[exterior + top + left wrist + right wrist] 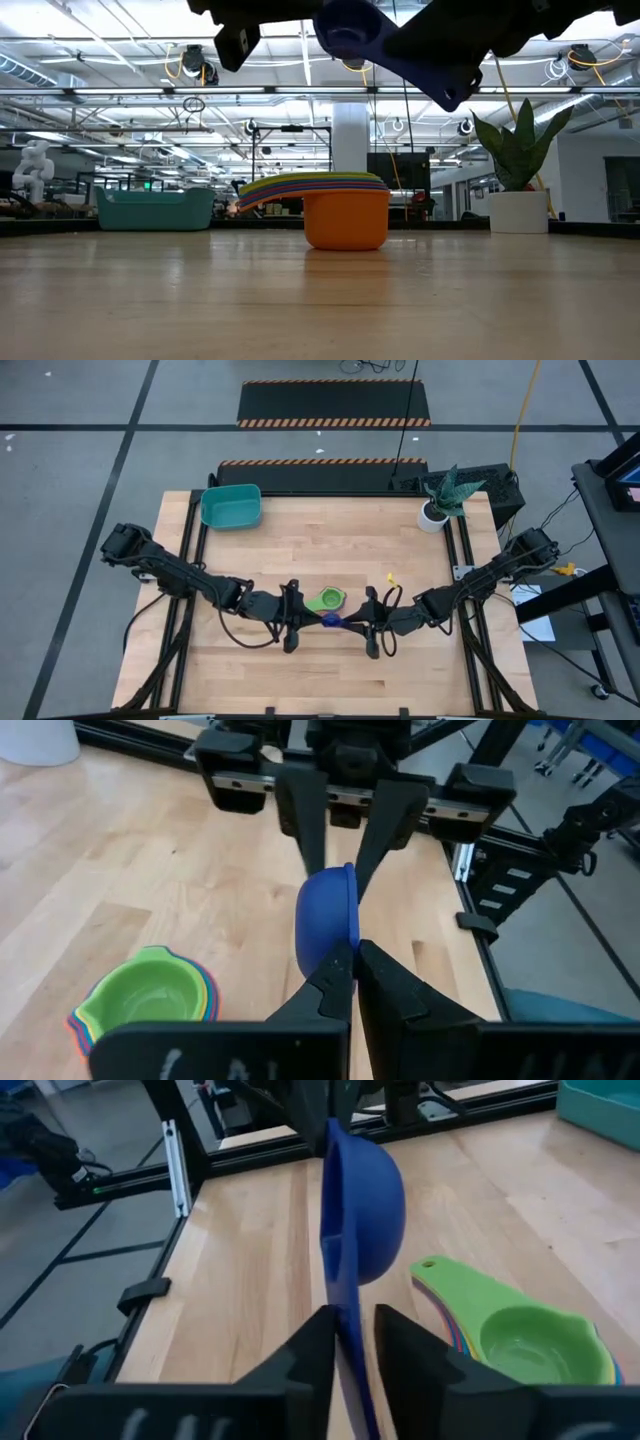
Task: Nest measuring cups in basket
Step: Stack the dark blue measuring cup on top of the green measuring cup
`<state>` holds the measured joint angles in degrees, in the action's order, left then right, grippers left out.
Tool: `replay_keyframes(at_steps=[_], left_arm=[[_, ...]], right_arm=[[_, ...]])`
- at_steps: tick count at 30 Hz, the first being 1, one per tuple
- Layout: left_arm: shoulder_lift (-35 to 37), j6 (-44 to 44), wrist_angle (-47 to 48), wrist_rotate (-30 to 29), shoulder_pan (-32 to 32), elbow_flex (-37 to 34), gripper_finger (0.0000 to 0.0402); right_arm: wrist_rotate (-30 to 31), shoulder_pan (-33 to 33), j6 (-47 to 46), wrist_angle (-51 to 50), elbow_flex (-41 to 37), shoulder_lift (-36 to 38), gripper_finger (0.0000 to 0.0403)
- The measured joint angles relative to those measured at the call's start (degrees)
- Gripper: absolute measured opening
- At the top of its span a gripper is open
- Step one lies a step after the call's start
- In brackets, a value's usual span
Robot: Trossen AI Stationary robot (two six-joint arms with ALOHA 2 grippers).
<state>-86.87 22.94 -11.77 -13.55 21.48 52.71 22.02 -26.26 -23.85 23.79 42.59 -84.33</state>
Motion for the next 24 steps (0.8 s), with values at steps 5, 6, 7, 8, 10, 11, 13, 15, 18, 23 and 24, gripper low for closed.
replay_keyframes(at_steps=[5,6,7,8,10,11,13,15,18,23,24], left_arm=[[0.0,-0.6,-0.4,-0.1,-0.1,0.0,0.0017],[0.0,-1.7,-0.8,-0.3,-0.1,0.0,0.0022],[0.0,-3.0,-1.6,-0.6,-0.1,0.0,0.0028],[0.0,-4.3,-2.6,-1.0,-0.1,0.0,0.0036],[0.0,-6.2,-4.1,-1.6,-0.1,0.0,0.0058],[0.0,-7.2,-4.7,-1.9,-0.1,0.0,0.0071],[0.6,-9.5,-5.3,-3.5,0.0,0.0,0.0098],[1.7,-12.1,-5.2,-4.9,0.1,0.0,0.0124],[3.8,-14.2,-3.8,-6.2,0.3,0.0,0.0159],[6.3,-13.9,-4.7,-6.5,1.7,0.0,0.0203],[6.4,-14.3,-5.3,-6.5,2.2,0.0,0.0209]], right_arm=[[-0.4,0.0,2.1,0.2,0.0,0.0,0.0007],[-0.4,0.0,2.4,0.4,0.0,0.1,0.0006],[-0.3,0.0,2.5,0.5,0.0,0.1,0.0007],[-0.1,0.0,2.5,0.7,0.0,0.1,0.0007],[0.2,0.0,3.2,0.5,0.0,0.6,0.0004],[0.2,0.0,3.5,0.1,0.0,1.1,0.0002],[0.5,-0.2,3.6,-0.5,0.0,2.5,0.0002],[0.5,-0.9,3.6,-2.3,0.0,4.5,0.0002],[1.6,-2.7,3.6,-4.1,0.0,8.2,0.0001],[10.5,-8.2,6.1,-5.0,0.0,12.4,0.0001],[12.8,-9.4,7.1,-4.6,0.0,12.9,0.0001]])
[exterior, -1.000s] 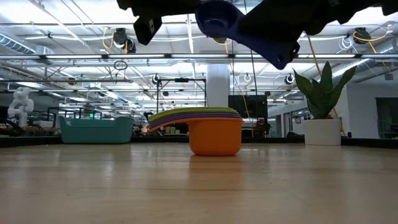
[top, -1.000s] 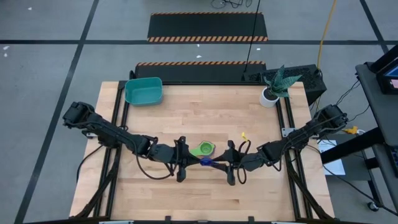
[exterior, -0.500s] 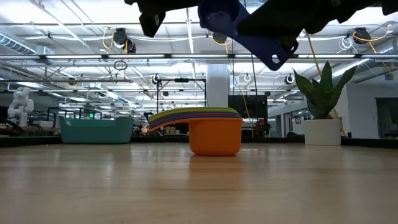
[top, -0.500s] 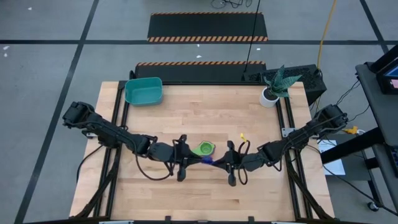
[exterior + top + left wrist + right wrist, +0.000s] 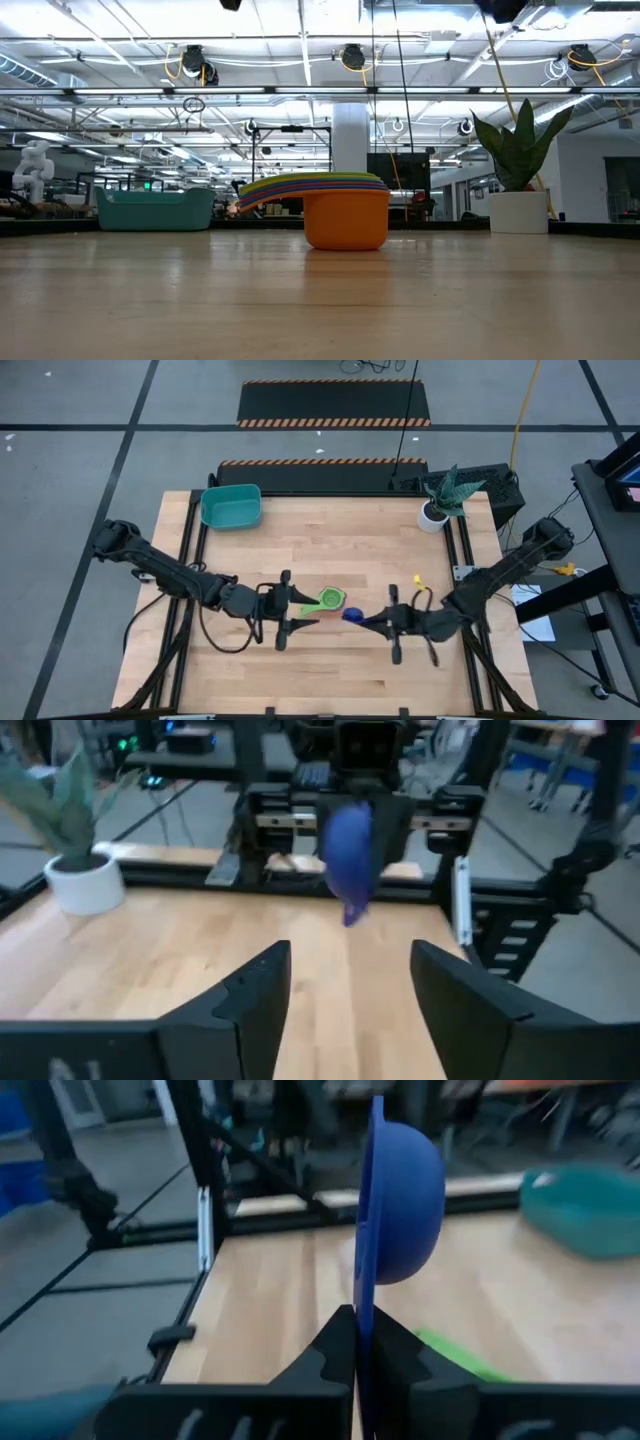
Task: Nest measuring cups in basket
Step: Stack the dark blue measuring cup on top of the green measuring cup
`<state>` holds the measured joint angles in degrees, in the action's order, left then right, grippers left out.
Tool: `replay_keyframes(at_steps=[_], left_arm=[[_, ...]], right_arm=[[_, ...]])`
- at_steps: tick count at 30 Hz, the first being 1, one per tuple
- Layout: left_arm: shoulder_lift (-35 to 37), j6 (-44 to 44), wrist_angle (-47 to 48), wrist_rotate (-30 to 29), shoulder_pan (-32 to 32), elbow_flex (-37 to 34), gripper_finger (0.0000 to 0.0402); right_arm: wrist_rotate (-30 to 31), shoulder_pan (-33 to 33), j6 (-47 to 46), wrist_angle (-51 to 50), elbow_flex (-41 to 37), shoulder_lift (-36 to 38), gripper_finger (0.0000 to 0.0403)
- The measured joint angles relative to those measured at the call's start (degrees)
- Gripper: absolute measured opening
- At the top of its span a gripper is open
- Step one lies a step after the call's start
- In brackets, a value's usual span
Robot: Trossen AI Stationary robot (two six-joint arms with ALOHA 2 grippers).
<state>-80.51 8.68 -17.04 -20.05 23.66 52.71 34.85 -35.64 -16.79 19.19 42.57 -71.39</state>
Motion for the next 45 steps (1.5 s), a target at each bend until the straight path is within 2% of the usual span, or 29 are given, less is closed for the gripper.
replay_keyframes(at_steps=[5,8,13,17,21,25,30,36,45], left_arm=[[-0.7,-2.6,-6.1,-0.2,1.3,0.0,0.0224],[-2.6,-4.3,-9.8,-1.0,1.6,0.0,0.0224],[-7.0,-7.2,-18.0,-1.0,2.2,0.0,0.0225],[-11.8,-11.2,-29.2,-1.0,2.8,0.0,0.022],[-17.0,-14.9,-38.6,-0.9,3.2,0.0,0.0209],[-20.7,-15.5,-44.0,0.4,3.1,0.2,0.0198],[-23.6,-15.6,-44.8,3.7,3.1,3.4,0.0184],[-27.5,-15.9,-42.9,2.9,3.0,8.7,0.0164],[-27.6,-15.5,-42.8,1.1,2.7,9.4,0.0129]], right_arm=[[10.8,-4.5,6.5,6.4,0.0,0.8,0.0001],[12.2,-6.1,12.4,12.4,0.0,0.7,0.0],[11.6,-7.3,20.1,20.8,0.0,0.1,0.0],[10.8,-7.3,25.2,28.0,0.0,-2.3,0.0],[4.1,-6.3,30.2,39.8,-0.1,-6.8,0.0],[-0.7,-5.5,33.8,50.0,-0.1,-11.0,0.0],[-2.0,-4.0,33.9,55.3,-0.1,-14.5,0.0],[-3.6,-1.5,28.8,56.0,0.1,-16.6,0.0],[-3.5,-2.1,30.0,56.5,0.2,-16.5,0.0]])
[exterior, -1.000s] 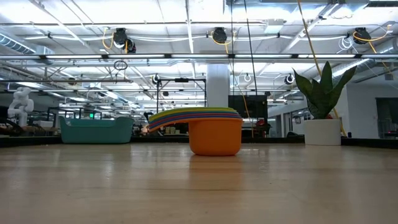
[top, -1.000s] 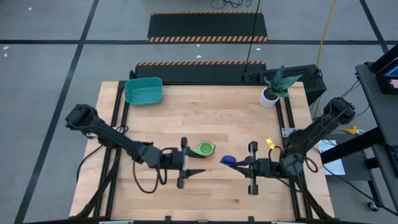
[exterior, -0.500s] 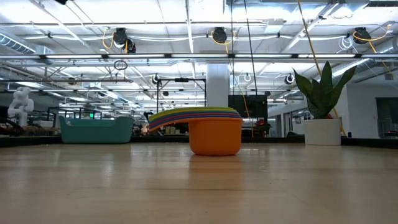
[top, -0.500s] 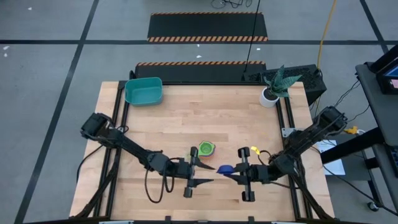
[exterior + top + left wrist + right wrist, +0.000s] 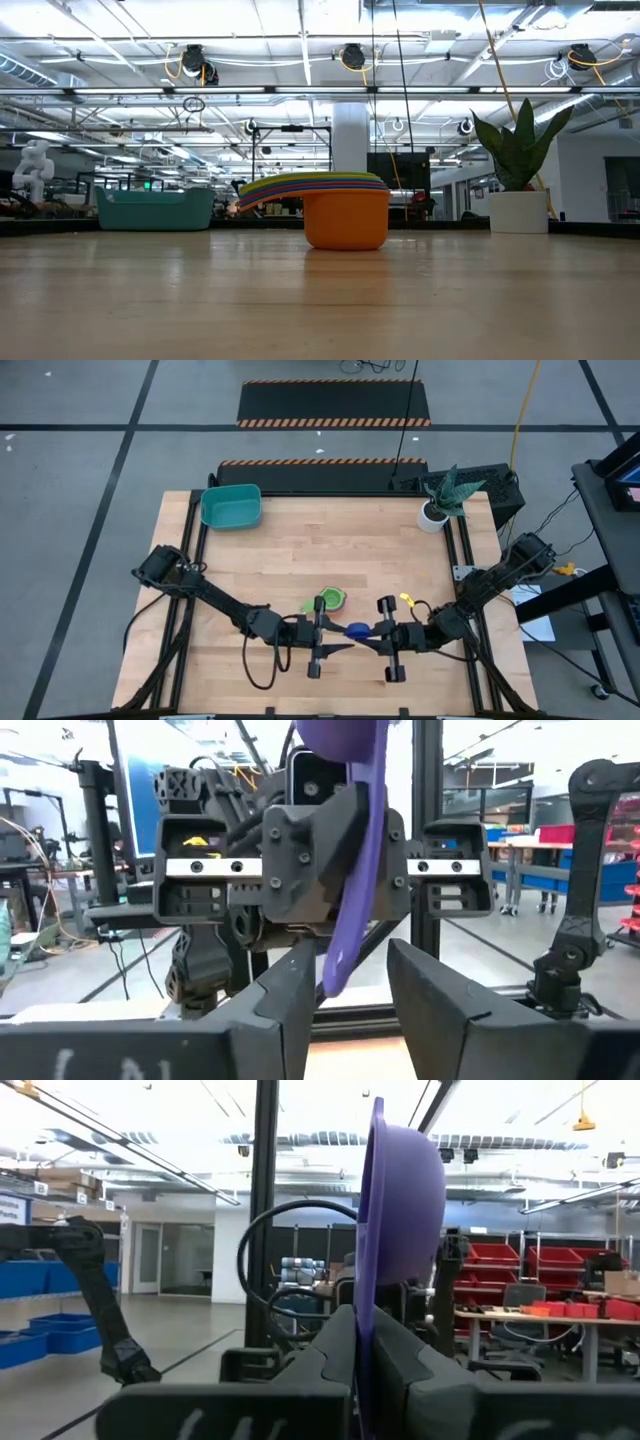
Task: Nest measuring cups in basket
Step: Stack the dark blue measuring cup on top of the green measuring cup
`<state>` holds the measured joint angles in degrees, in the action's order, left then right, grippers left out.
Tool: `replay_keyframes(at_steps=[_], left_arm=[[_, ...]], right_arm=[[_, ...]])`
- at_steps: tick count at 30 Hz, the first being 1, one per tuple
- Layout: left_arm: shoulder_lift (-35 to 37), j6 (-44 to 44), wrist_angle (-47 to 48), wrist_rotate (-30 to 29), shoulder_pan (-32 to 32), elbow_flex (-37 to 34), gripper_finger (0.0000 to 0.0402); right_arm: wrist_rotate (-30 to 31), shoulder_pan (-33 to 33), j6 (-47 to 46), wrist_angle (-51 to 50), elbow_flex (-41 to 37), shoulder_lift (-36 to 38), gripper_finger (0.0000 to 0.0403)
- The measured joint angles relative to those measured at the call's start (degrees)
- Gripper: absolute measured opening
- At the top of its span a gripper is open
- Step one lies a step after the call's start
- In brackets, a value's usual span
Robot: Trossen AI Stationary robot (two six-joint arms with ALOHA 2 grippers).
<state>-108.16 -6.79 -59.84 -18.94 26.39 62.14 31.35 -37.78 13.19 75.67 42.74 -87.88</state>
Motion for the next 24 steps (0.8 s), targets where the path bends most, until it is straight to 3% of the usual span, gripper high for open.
replay_keyframes(at_steps=[11,24], left_arm=[[0.0,4.4,3.1,1.3,-1.6,0.0,0.0122],[0.0,2.7,2.7,1.5,-1.7,0.0,0.0109]], right_arm=[[0.0,0.3,-0.5,-0.6,0.0,0.0,0.0],[0.0,0.6,-0.8,-0.7,0.0,0.0,0.0]])
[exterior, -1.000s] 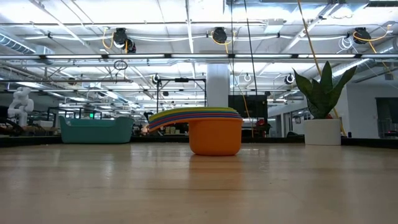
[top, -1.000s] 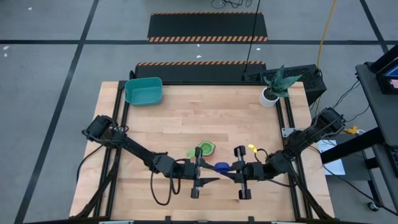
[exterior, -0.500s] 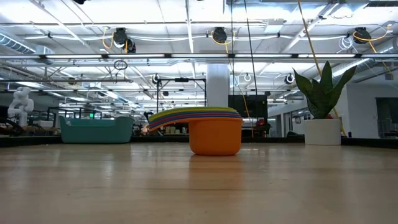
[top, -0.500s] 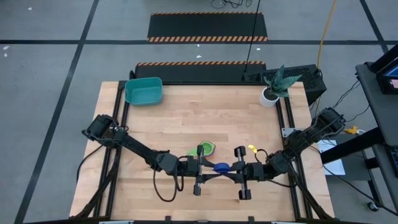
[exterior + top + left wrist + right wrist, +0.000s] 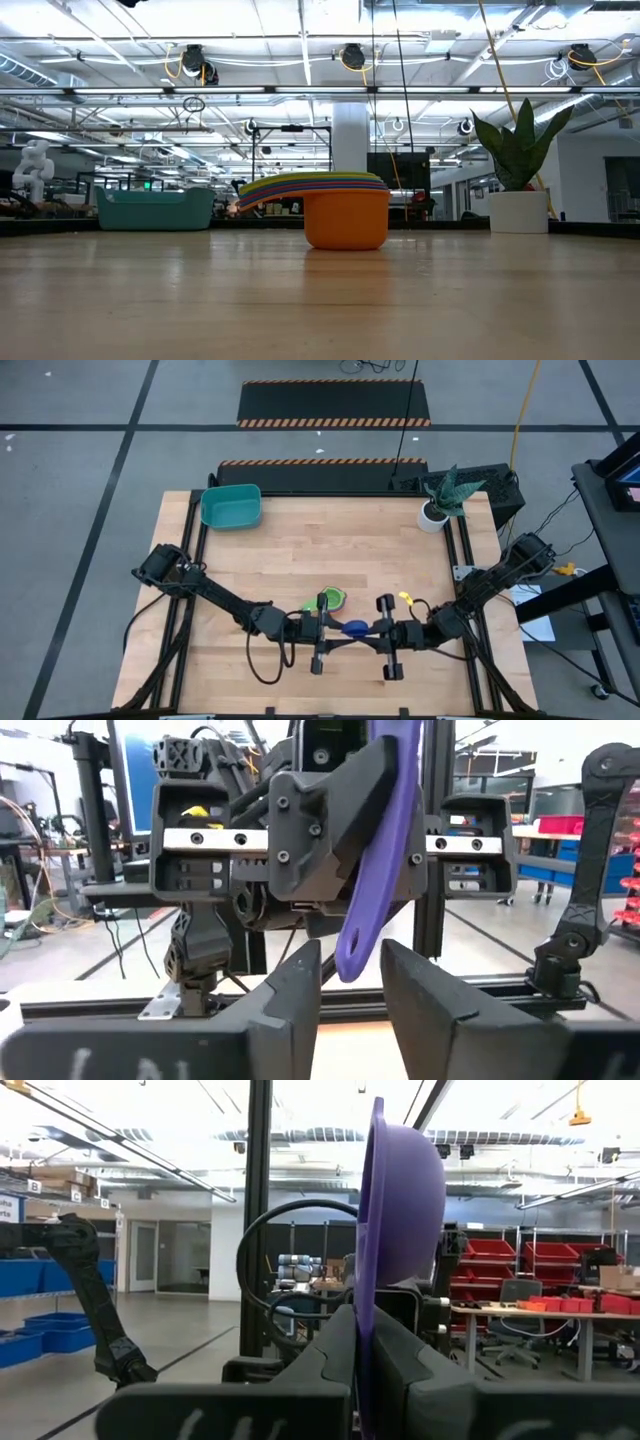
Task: Nest measuring cups in basket
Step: Stack the dark blue measuring cup on top of the green measuring cup
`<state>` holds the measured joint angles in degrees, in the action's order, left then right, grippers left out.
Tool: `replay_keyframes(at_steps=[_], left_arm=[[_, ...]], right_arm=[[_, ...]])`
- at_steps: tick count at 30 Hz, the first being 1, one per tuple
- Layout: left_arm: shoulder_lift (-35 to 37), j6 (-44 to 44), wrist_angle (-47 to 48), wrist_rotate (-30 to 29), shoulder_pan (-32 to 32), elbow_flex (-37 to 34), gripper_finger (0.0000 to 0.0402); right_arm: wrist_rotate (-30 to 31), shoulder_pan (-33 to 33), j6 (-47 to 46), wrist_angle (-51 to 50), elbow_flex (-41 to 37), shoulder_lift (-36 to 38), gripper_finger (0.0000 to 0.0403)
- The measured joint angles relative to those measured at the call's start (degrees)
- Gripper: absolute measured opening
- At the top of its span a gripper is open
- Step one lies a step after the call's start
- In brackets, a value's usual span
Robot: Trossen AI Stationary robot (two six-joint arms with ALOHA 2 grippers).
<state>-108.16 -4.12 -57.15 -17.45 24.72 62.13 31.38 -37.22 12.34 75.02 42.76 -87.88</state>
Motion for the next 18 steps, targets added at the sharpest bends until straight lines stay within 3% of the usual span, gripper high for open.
replay_keyframes(at_steps=[6,12,18], left_arm=[[0.0,-2.0,0.1,0.3,0.1,0.0,0.0018],[1.3,0.1,2.0,-0.5,0.3,0.0,0.0013],[11.0,5.1,19.8,-3.0,1.4,-0.1,0.001]], right_arm=[[0.3,0.0,-0.7,0.0,0.0,0.0,0.0],[0.4,0.1,-0.7,0.1,0.1,0.1,0.0006],[3.1,-1.1,-4.9,-7.9,0.1,3.4,0.0058]])
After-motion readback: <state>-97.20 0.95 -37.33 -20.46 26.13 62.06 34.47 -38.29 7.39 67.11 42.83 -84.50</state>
